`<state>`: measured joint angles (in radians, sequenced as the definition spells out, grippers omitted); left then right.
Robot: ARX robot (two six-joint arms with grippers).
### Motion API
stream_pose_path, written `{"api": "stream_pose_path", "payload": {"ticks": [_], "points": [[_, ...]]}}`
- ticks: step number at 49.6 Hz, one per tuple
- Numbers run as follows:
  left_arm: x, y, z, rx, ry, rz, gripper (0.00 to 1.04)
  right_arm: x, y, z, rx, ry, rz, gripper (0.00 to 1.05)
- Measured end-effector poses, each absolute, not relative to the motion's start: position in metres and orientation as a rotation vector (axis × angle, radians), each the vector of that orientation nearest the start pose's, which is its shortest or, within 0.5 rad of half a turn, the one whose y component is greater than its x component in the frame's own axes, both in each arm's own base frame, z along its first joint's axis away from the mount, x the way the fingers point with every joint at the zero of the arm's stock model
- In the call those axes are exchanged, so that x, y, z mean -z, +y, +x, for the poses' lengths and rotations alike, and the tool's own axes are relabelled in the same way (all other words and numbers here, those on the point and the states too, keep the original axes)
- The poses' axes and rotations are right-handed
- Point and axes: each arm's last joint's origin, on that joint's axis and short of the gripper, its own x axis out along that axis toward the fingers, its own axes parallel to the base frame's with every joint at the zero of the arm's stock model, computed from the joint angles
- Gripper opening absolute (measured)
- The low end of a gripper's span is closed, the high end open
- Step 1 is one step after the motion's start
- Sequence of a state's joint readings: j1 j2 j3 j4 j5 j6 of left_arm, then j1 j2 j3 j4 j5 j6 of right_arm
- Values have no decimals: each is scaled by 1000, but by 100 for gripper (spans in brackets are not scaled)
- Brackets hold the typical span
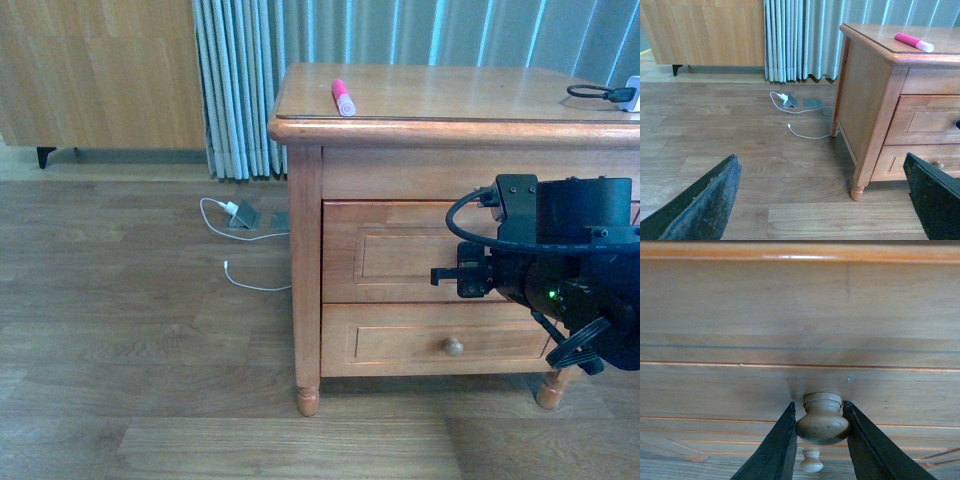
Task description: Place pink marker in drawer with both arms
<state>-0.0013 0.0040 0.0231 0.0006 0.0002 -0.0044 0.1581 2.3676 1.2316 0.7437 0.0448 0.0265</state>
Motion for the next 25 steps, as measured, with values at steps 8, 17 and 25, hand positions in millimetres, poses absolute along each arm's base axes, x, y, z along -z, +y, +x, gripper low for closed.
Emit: {"api": "stream_pose_path", "payload": {"ticks": [8, 17, 25], "points": [[-171, 0, 96, 2, -20, -4, 99, -53, 71, 450, -110, 410, -9, 23], [-171, 0, 96, 2, -20, -4, 99, -55, 70, 446, -119, 425, 29, 23], [-171, 0, 96, 2, -20, -4, 99, -57, 68, 422, -135, 464, 56, 22]]}}
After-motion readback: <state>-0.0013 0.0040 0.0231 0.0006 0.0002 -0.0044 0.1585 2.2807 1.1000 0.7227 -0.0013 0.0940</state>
